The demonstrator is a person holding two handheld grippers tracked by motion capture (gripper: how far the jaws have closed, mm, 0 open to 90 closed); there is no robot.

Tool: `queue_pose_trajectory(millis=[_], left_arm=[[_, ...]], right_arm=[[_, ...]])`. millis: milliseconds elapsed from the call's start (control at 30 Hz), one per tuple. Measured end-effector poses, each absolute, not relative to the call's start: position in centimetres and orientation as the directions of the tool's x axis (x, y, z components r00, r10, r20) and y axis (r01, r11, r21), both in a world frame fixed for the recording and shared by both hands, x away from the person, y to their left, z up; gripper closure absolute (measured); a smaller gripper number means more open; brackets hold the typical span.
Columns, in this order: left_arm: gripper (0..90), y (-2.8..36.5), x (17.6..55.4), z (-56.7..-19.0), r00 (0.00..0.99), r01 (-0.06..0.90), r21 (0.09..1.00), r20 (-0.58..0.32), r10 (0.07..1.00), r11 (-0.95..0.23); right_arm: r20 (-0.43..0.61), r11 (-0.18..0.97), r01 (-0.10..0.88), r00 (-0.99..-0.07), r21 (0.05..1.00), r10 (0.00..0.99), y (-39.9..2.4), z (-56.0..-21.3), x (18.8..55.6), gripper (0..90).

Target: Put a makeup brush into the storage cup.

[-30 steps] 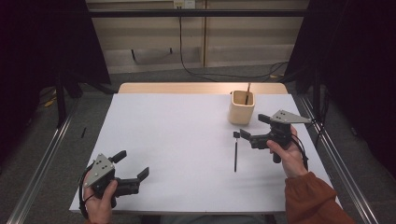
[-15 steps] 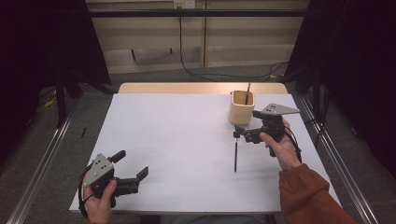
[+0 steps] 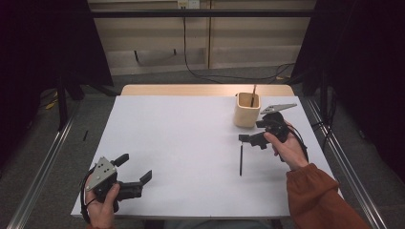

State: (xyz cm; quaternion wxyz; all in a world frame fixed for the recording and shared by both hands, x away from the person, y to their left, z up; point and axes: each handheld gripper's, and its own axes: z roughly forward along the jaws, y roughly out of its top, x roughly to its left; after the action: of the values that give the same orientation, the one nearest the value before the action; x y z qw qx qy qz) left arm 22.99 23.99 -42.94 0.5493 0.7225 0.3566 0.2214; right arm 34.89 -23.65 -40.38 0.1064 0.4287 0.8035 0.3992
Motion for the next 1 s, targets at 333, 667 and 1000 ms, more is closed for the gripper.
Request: queue_pose_trajectory(millis=[333, 667, 1000], left_arm=[[1.6, 23.9, 23.0, -43.0, 0.648, 0.274, 0.951, -0.071, 0.758, -0.146], [1.6, 23.9, 23.0, -43.0, 0.654, 0.274, 0.950, -0.073, 0.753, -0.147], [1.6, 23.9, 23.0, -43.0, 0.662, 0.274, 0.950, -0.071, 0.746, -0.153]], right_arm=[[0.254, 0.406, 0.740, -0.600, 0.536, 0.758, -21.9, -41.5, 36.8, 11.8], [0.255, 0.471, 0.797, -0.579, 0.379, 0.775, -21.2, -42.4, 37.7, 18.5], [0.208, 0.484, 0.828, -0.546, 0.285, 0.812, -20.5, -42.5, 38.1, 31.5]])
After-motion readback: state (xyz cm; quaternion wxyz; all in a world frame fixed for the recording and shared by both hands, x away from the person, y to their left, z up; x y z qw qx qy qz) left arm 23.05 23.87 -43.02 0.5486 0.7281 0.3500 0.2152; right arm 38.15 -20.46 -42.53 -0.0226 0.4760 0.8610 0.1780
